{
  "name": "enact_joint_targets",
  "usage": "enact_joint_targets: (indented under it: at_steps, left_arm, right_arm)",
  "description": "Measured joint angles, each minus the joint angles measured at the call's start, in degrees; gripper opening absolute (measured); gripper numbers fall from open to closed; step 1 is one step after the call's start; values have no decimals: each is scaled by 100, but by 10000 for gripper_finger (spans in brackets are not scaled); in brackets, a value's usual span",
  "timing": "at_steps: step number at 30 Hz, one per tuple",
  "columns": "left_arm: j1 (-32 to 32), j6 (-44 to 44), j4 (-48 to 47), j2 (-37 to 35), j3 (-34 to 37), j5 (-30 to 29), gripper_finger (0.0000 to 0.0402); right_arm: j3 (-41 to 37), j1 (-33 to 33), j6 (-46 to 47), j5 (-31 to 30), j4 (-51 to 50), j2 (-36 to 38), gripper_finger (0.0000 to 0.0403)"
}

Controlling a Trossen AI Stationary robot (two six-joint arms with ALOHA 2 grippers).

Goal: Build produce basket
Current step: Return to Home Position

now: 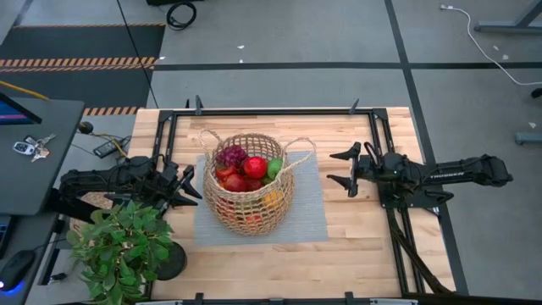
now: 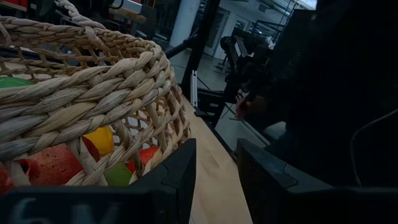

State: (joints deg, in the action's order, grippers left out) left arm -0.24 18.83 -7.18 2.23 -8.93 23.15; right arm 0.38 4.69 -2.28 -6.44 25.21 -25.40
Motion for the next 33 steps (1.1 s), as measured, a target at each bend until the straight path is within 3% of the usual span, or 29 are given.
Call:
enact_joint_targets:
  at_steps: [5,13,21,25,33]
  left_arm:
    - [1,-2,0,1,0,-1,121]
    - [0,1,0,1,0,0,121]
    - [1,1,0,1,0,0,121]
    - [1,2,0,1,0,-1,121]
    - [-1,0,0,1,0,1,121]
  right_arm:
    - [0,0,299,0,-52,-21,348]
    - [0,0,1693,4,110,-21,348]
    - [0,4,1699,-448,358,-21,348]
    - [2,4,1273,-435,219,-21,348]
    - [1,2,1267,-405,235,-21,348]
